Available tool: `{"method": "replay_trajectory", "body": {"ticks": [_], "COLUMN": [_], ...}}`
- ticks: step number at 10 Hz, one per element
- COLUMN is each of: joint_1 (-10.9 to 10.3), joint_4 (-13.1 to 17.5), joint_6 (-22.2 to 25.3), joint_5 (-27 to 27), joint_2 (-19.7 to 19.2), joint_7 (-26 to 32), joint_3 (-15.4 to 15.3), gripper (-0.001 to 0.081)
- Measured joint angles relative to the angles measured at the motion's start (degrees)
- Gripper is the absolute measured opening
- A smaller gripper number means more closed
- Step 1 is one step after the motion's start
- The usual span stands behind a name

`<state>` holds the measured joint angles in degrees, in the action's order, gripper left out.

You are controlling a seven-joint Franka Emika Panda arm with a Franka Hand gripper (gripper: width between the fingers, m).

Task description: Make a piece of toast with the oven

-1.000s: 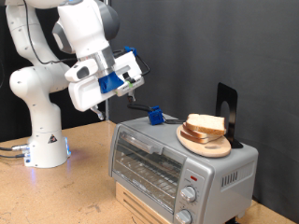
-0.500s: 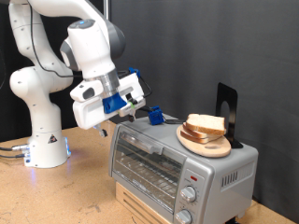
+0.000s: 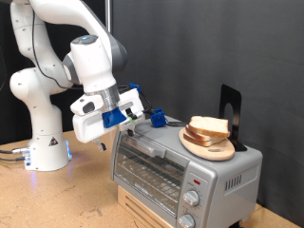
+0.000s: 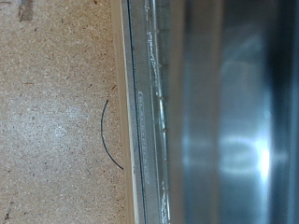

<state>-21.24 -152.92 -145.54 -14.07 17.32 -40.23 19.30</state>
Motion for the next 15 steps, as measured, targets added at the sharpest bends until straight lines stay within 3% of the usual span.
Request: {"method": "replay_trajectory", "body": {"ticks": [3,5,10,15], "joint_1": [0.2,1.5,7.2,10.7], "joint_4": [0.0,0.0,1.3,4.6], "joint_6": [0.1,0.2,0.8,2.0], "joint_5": [-1.0,-0.1,7.3,20.7], "joint_2": [0.1,0.0,-2.6,-10.1], "joint_7": [2.2,3.4,2.4,-0.6], "joint_3": [1.4,2.4,2.8,2.7], "gripper": [0.0682,0.0682,0.0682,0.0682]}}
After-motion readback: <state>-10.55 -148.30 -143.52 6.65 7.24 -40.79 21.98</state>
